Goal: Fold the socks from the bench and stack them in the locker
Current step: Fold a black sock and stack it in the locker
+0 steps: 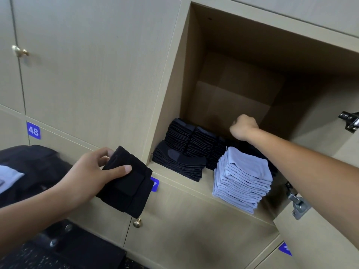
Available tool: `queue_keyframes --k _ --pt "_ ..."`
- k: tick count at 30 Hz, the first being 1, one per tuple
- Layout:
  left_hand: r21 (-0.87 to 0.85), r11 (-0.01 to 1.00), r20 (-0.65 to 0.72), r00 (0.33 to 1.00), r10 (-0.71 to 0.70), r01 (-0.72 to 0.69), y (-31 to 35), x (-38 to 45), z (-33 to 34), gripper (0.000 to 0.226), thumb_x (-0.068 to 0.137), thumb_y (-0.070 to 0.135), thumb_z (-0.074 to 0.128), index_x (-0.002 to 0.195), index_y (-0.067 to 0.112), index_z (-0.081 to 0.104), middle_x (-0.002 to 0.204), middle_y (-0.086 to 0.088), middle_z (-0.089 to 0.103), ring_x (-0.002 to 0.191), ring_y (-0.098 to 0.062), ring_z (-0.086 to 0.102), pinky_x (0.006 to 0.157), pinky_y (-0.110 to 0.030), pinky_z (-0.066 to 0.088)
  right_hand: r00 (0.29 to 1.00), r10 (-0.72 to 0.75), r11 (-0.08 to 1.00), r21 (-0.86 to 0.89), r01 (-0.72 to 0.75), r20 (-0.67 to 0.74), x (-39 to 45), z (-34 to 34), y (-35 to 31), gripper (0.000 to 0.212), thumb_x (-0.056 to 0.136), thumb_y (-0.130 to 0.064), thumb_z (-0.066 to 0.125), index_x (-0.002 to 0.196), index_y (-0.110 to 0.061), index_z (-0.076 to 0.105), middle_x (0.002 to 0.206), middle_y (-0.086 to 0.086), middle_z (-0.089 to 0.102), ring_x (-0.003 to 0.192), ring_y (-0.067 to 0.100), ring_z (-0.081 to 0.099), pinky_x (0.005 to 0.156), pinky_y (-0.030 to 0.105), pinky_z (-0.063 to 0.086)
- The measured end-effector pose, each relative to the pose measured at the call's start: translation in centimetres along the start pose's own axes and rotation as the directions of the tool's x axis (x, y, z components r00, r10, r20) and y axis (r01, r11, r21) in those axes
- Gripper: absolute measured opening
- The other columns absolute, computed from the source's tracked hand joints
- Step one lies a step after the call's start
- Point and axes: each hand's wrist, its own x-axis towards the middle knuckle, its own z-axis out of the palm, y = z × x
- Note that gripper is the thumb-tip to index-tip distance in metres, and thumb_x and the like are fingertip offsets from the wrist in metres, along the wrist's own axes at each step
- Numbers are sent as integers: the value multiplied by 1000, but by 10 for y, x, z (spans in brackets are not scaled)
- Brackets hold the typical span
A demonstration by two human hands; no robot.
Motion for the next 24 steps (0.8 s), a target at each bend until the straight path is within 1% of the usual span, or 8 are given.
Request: queue_keyframes --k 4,7,11,14,16,19,22,24 --pt "-49 999 28 999 -16 17 2 -1 0 26 84 21 81 98 5 65 90 -8 78 78 -27 77 68 -35 60 972 -229 960 154 234 -53 -29 6 -36 17 96 -18 57 96 -15 74 103 8 71 94 26 65 77 31 50" --pt "-82 996 45 999 -30 34 1 -1 -1 24 86 19 79 99 5 65 92 -10 78 76 -23 76 62 -29 58 906 -420 862 338 377 60 -72 18 -70 14 96 -28 65 93 -18 74 92 0 75 86 20 71 83 32 56" --pt "-105 994 50 999 -12 18 2 -1 -3 25 88 19 77 103 3 64 94 -9 79 80 -23 77 65 -30 59 767 -521 760 612 218 375 -132 36 -104 35 101 -37 59 107 -5 72 95 2 76 76 15 69 71 28 55" --pt "-138 990 30 1000 1 3 2 -1 -6 25 89 18 76 106 3 64 94 -8 79 81 -22 76 65 -29 59 704 -552 719 683 131 447 -166 48 -114 36 101 -40 58 113 -7 69 92 0 72 71 4 63 65 22 53" --pt "-167 986 13 1000 -5 7 2 -1 -8 20 90 17 75 103 6 65 97 -10 79 82 -22 76 64 -28 59 729 -524 659 752 20 440 -183 56 -115 34 98 -37 64 123 -14 62 101 6 75 74 7 66 64 21 53" --pt "-213 977 -27 999 -19 13 2 0 -12 18 92 17 74 104 7 64 99 -12 78 87 -26 77 70 -32 60 797 -429 553 821 -140 425 -201 63 -114 48 92 -28 75 132 -20 50 114 12 70 79 13 72 64 19 56" --pt "-229 972 -35 998 -51 42 -1 2 -14 27 94 19 72 114 5 61 103 -11 78 94 -28 77 83 -42 61 795 -435 446 868 -216 422 -213 67 -111 55 87 -9 78 133 -15 49 104 13 74 72 13 74 58 19 54" --pt "-226 972 -16 997 -76 70 -3 2 -14 28 95 22 71 118 8 61 107 -10 77 96 -27 76 89 -47 60 816 -420 471 864 -177 396 -216 70 -109 55 86 -7 79 131 -17 50 96 12 75 62 9 71 58 18 53"
